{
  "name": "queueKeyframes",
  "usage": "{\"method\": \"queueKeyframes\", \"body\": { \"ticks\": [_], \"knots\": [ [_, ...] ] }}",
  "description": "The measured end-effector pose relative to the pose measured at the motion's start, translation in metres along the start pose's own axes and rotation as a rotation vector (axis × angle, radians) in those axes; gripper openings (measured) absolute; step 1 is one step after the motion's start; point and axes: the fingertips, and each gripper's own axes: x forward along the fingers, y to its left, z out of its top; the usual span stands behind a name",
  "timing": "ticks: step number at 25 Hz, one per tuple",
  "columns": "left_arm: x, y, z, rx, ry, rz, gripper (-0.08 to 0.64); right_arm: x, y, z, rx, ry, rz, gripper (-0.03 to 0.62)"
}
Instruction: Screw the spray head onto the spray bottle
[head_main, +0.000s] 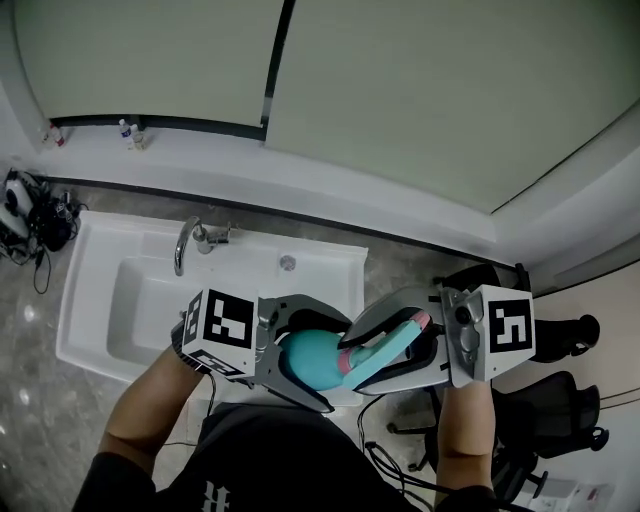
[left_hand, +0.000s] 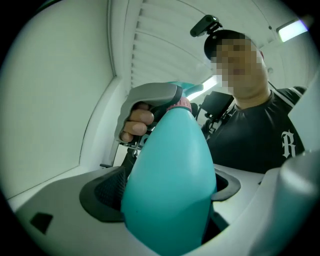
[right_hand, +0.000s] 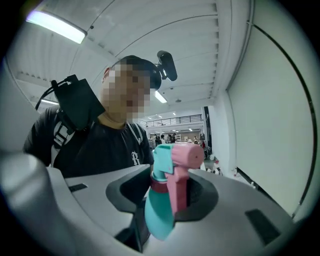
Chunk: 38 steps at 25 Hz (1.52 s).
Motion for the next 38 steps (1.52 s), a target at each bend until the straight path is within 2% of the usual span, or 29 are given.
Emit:
{"method": "queueKeyframes", "body": {
  "ticks": [3, 5, 7, 10, 12, 14, 18, 22, 26, 29, 31, 34, 36, 38],
  "knots": [
    [-0.008, 0.007, -0.007, -0.022, 0.03, 0.03, 0.471, 0.001, -0.011, -0.006, 0.03, -0.006, -0.081, 0.145],
    [-0.014, 0.018, -0.01, -0.049, 0.036, 0.095, 0.471, -0.003, -0.025, -0.011, 0.062, -0.01, -0.185, 0.144],
    [-0.024, 0.035, -0.017, -0.073, 0.057, 0.202, 0.471, -0.01, -0.041, -0.022, 0.105, 0.003, -0.321, 0.144],
    [-0.043, 0.063, -0.03, -0.105, 0.127, 0.402, 0.471, -0.025, -0.069, -0.046, 0.245, 0.0, -0.554, 0.144],
    [-0.056, 0.079, -0.043, -0.112, 0.21, 0.538, 0.469, -0.034, -0.085, -0.062, 0.347, -0.046, -0.678, 0.144],
    [-0.069, 0.093, -0.057, -0.103, 0.321, 0.659, 0.469, -0.042, -0.096, -0.08, 0.455, -0.115, -0.765, 0.144],
    [-0.091, 0.112, -0.083, -0.035, 0.565, 0.851, 0.468, -0.056, -0.111, -0.117, 0.687, -0.314, -0.879, 0.144],
    [-0.105, 0.122, -0.096, 0.056, 0.757, 0.963, 0.468, -0.066, -0.116, -0.143, 0.886, -0.515, -0.934, 0.144],
    [-0.12, 0.133, -0.103, 0.19, 0.961, 1.089, 0.468, -0.073, -0.121, -0.17, 1.08, -0.707, -0.973, 0.143],
    [-0.124, 0.139, -0.109, 0.279, 1.071, 1.143, 0.468, -0.078, -0.122, -0.19, 1.197, -0.823, -0.986, 0.143],
    [-0.124, 0.143, -0.116, 0.298, 1.093, 1.145, 0.468, -0.08, -0.122, -0.2, 1.243, -0.871, -0.993, 0.144],
    [-0.119, 0.146, -0.128, 0.231, 1.023, 1.093, 0.468, -0.083, -0.122, -0.201, 1.253, -0.913, -0.995, 0.144],
    [-0.112, 0.145, -0.131, 0.166, 0.935, 1.051, 0.468, -0.083, -0.121, -0.192, 1.214, -0.904, -1.009, 0.152],
    [-0.103, 0.143, -0.129, 0.109, 0.84, 1.007, 0.468, -0.083, -0.117, -0.178, 1.158, -0.891, -1.01, 0.199]
  ]
}}
